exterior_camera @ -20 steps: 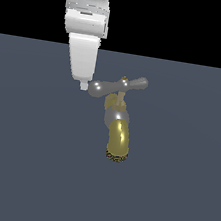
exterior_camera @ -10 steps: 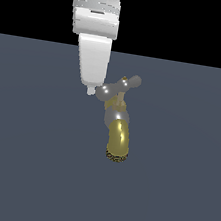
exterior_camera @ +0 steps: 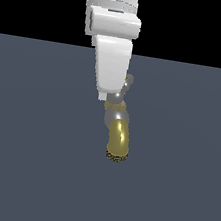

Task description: Turn on the faucet by rotating a designated handle.

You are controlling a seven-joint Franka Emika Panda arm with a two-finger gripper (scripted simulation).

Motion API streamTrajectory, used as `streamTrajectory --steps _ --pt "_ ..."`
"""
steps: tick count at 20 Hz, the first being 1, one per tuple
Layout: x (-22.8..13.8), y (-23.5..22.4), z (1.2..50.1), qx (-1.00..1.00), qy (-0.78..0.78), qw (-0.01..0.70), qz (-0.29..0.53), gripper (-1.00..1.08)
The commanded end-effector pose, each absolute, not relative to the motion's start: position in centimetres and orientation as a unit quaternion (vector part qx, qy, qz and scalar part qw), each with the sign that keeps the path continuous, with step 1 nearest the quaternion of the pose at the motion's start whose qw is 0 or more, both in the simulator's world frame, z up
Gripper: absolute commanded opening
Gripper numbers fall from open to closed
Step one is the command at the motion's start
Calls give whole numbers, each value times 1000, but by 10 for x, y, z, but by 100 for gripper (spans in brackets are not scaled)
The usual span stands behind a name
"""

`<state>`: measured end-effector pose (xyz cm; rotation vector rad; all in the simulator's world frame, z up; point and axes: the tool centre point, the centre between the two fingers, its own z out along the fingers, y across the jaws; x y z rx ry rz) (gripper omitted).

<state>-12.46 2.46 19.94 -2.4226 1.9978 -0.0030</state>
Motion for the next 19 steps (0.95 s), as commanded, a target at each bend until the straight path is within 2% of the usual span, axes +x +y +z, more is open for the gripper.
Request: streamTrajectory --steps 1,19 --pt "-125 24 199 -771 636 1 -1 -100" --pt "-121 -77 199 -764 645 0 0 -100"
